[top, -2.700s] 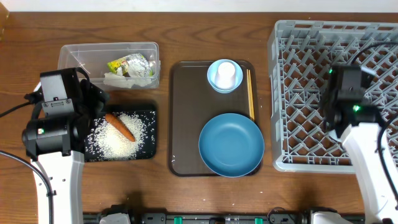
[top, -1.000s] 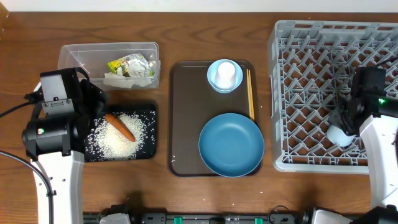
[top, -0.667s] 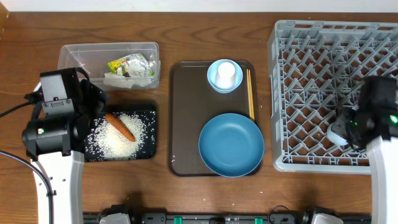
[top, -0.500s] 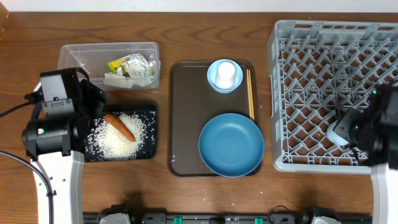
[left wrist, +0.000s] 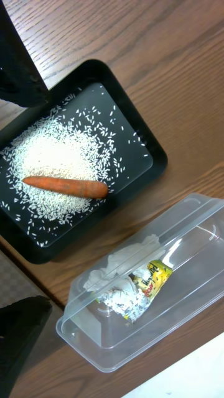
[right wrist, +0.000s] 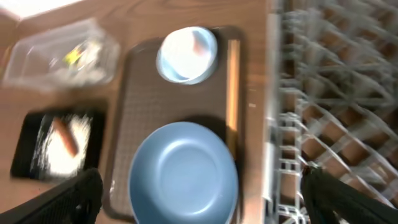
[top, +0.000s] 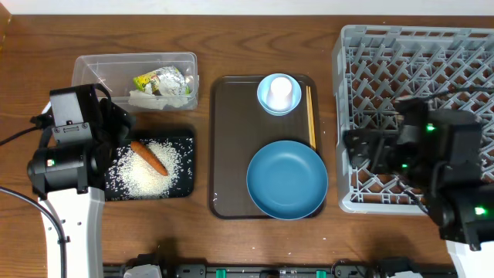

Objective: Sort waste into correct bins and load items into the dishwasher rack
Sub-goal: 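Reach the right gripper left to the blue plate's rim on the brown tray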

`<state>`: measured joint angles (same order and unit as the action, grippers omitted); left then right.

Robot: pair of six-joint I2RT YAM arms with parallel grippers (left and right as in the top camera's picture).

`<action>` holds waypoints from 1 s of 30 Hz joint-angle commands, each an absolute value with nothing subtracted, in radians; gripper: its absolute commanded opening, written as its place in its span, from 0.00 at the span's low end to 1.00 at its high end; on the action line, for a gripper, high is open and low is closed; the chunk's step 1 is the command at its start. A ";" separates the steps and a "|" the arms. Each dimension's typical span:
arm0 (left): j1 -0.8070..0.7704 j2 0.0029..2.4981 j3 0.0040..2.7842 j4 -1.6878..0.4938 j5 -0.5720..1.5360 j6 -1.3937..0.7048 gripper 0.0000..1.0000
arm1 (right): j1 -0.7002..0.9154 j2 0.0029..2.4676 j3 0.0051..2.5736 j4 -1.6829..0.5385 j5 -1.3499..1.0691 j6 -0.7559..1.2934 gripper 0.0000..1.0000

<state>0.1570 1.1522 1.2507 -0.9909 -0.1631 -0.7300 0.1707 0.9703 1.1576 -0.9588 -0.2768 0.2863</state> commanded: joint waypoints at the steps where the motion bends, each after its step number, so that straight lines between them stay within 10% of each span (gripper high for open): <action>1: 0.163 1.156 1.253 -0.994 -0.165 -0.731 0.99 | 0.244 0.992 1.172 -0.927 -0.334 0.135 0.99; 30: 0.163 1.156 1.253 -0.994 -0.165 -0.731 0.99 | 0.694 1.636 1.172 -0.675 0.251 0.140 0.95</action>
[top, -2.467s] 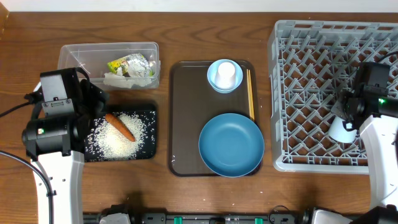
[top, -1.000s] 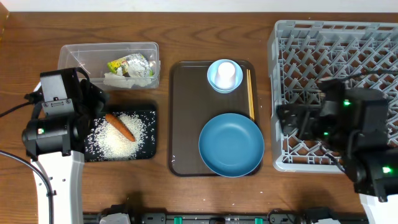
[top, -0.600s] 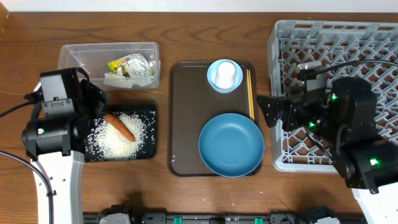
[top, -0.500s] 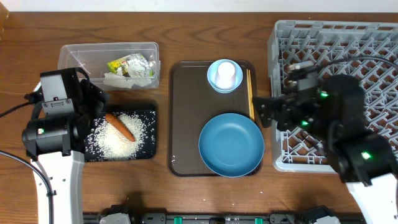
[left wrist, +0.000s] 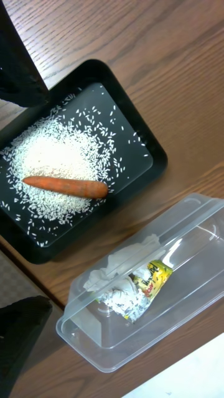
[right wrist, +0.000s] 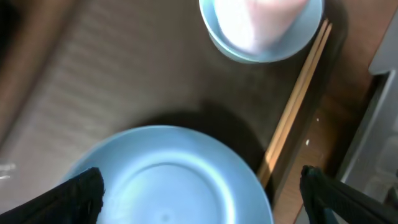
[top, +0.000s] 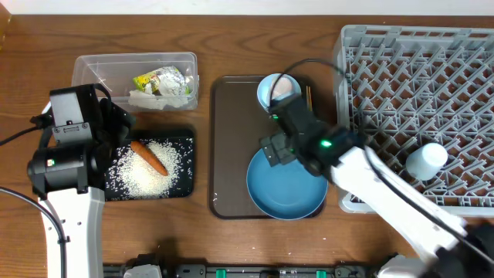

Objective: Sort waste into correct bins and load items into the dishwasher rack
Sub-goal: 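Reach the right gripper left to the blue plate's rim on the brown tray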

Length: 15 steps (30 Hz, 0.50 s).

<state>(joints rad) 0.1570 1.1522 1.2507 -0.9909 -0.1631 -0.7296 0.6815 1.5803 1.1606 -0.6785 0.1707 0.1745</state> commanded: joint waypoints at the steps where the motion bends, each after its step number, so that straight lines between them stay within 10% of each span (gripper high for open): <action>1: 0.163 1.156 1.253 -0.994 -0.165 -0.731 0.99 | 0.694 1.664 1.172 -0.677 0.252 0.139 0.94; 15: 0.163 1.156 1.253 -0.994 -0.165 -0.731 0.99 | 0.680 1.845 1.171 -0.697 0.258 0.061 0.67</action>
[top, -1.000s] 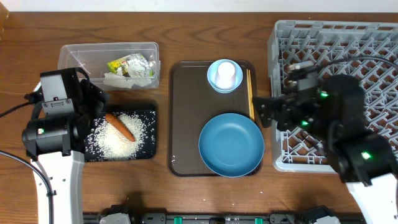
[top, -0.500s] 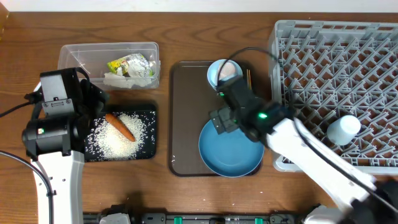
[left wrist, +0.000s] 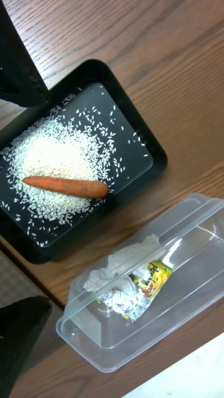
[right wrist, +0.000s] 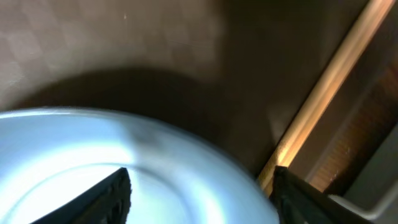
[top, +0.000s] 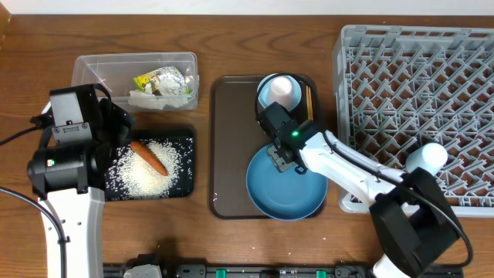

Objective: Sort waste into correct bins and load items into the dishwasher rack
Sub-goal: 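Reach the right gripper left to the blue plate's rim on the brown tray, then grasp the blue plate rim and lift it right toward the rack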

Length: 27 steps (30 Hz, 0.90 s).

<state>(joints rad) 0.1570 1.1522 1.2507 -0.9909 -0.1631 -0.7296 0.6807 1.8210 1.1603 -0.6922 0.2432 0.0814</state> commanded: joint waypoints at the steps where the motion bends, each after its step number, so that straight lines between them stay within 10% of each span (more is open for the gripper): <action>1: 0.163 1.156 1.253 -0.994 -0.165 -0.731 0.99 | 0.675 1.848 1.171 -0.699 0.258 0.059 0.66; 7: 0.163 1.156 1.253 -0.994 -0.165 -0.731 0.99 | 0.649 1.853 1.171 -0.703 0.221 0.043 0.61; 20: 0.163 1.156 1.253 -0.994 -0.165 -0.731 0.99 | 0.633 1.849 1.171 -0.711 0.202 0.044 0.02; 27: 0.163 1.156 1.253 -0.994 -0.165 -0.731 0.99 | 0.604 1.804 1.180 -0.720 0.202 0.047 0.01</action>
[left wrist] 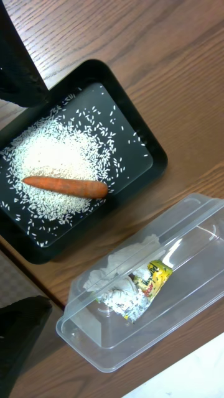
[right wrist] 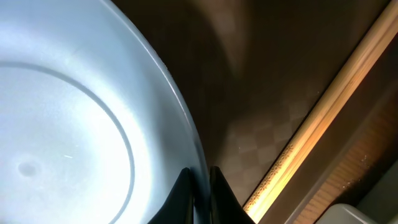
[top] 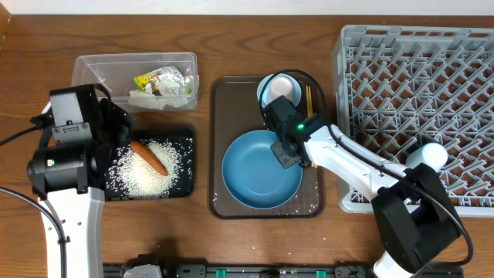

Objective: Sort waste into correct bins and load items into the dishwasher rack
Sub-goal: 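Grasp the blue plate rim and lift it right toward the rack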

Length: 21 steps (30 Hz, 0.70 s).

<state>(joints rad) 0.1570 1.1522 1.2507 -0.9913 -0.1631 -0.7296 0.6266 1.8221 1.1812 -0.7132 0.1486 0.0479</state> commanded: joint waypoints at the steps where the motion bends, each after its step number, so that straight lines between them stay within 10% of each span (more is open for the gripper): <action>1: 0.163 1.156 1.253 -0.994 -0.165 -0.731 0.99 | 0.599 1.792 1.181 -0.724 0.201 0.047 0.01; 21: 0.163 1.156 1.253 -0.994 -0.165 -0.731 0.99 | 0.218 1.345 1.184 -0.696 0.160 0.047 0.01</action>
